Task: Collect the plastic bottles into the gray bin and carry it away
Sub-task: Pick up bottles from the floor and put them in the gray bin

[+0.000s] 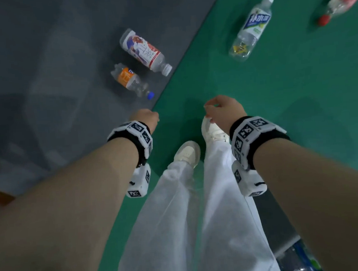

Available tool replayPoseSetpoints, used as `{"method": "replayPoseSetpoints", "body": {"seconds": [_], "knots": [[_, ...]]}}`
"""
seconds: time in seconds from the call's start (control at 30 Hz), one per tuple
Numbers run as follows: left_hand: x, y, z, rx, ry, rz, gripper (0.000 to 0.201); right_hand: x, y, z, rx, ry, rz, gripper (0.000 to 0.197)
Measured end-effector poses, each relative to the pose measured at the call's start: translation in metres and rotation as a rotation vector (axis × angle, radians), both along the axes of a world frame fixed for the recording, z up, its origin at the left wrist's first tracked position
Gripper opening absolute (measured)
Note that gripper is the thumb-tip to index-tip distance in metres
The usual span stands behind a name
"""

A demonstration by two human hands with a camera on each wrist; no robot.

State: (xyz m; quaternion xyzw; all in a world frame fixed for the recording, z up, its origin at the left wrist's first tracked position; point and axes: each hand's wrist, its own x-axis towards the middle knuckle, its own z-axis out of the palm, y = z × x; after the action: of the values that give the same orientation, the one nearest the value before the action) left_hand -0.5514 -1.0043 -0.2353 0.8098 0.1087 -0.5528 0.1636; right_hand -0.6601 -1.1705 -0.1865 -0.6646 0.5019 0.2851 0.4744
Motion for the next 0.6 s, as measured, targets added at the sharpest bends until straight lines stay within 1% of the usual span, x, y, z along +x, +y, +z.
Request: {"method": "replayPoseSetpoints", "body": {"seconds": [0.1, 0.2, 0.27, 0.33, 0.4, 0.47, 0.53, 0.6], "knots": [[0.007, 0.006, -0.021, 0.018, 0.007, 0.0, 0.032, 0.024, 0.001, -0.027, -0.004, -0.021, 0.06, 0.023], [0.015, 0.009, -0.045, 0.05, 0.002, -0.01, 0.03, 0.042, 0.004, -0.063, 0.007, -0.032, 0.1, 0.016], [0.02, 0.014, -0.06, 0.031, -0.03, 0.046, 0.03, 0.054, 0.007, -0.083, 0.026, -0.015, 0.142, 0.018], [0.026, 0.015, -0.077, 0.008, -0.087, 0.134, 0.031, 0.068, 0.01, -0.103, 0.035, 0.01, 0.233, 0.025], [0.03, 0.014, -0.091, -0.014, -0.147, 0.209, 0.033, 0.084, 0.01, -0.122, -0.009, 0.0, 0.339, 0.03], [0.034, 0.007, -0.11, -0.05, -0.213, 0.305, 0.032, 0.104, 0.011, -0.138, -0.081, -0.049, 0.443, 0.034], [0.04, -0.001, -0.127, -0.077, -0.233, 0.363, 0.032, 0.122, 0.01, -0.151, -0.123, -0.085, 0.544, 0.037], [0.045, -0.005, -0.139, -0.063, -0.212, 0.383, 0.035, 0.138, 0.01, -0.163, -0.095, -0.085, 0.62, 0.038]]}}
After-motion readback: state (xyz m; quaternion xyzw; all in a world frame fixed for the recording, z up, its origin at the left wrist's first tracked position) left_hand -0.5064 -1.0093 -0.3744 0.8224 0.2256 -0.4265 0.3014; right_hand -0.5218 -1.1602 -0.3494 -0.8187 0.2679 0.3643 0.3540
